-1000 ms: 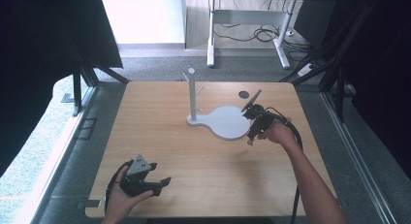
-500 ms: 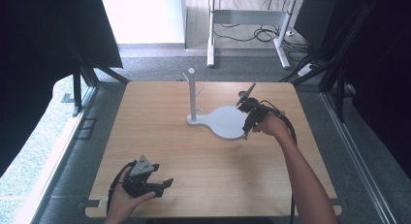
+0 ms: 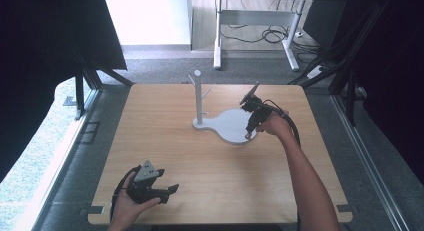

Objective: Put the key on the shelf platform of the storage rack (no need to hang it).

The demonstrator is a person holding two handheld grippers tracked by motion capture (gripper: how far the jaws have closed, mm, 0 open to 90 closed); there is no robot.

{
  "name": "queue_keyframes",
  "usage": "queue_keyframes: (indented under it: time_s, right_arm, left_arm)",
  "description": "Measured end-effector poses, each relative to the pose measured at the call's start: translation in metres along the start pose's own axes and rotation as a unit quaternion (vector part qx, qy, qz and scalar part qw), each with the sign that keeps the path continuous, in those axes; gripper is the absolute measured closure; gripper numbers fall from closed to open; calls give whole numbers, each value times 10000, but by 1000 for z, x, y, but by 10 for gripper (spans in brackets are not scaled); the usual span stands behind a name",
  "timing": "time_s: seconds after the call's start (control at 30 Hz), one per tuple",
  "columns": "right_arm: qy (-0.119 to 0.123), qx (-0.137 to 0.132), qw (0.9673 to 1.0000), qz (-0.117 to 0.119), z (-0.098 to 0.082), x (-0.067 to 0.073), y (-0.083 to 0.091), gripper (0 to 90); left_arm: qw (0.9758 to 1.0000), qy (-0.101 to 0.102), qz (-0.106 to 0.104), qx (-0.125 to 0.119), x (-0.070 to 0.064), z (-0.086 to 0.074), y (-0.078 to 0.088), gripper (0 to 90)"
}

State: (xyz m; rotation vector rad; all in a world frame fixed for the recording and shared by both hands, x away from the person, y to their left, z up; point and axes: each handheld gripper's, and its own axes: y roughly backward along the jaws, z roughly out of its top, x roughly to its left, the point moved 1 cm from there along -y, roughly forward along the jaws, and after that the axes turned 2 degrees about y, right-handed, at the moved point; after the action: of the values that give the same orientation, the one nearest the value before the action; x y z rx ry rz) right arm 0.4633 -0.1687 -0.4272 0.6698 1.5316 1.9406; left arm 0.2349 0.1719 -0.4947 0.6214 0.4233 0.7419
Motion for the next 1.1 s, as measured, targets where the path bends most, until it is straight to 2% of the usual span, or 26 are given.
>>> queue_keyframes:
  time_s: [0.63,0.9,1.1]
  right_arm:
    - [-85,-5,10000,40,15,-6,-9,892]
    - [-61,-119,9999,8,24,-12,-8,891]
    - [-164,-208,9996,39,33,-15,-11,892]
  left_arm:
    - [10000,28,20,-50,3,0,4,255]
    - [10000,31,6,-66,2,0,5,255]
    - [9999,48,9,-116,5,0,8,255]
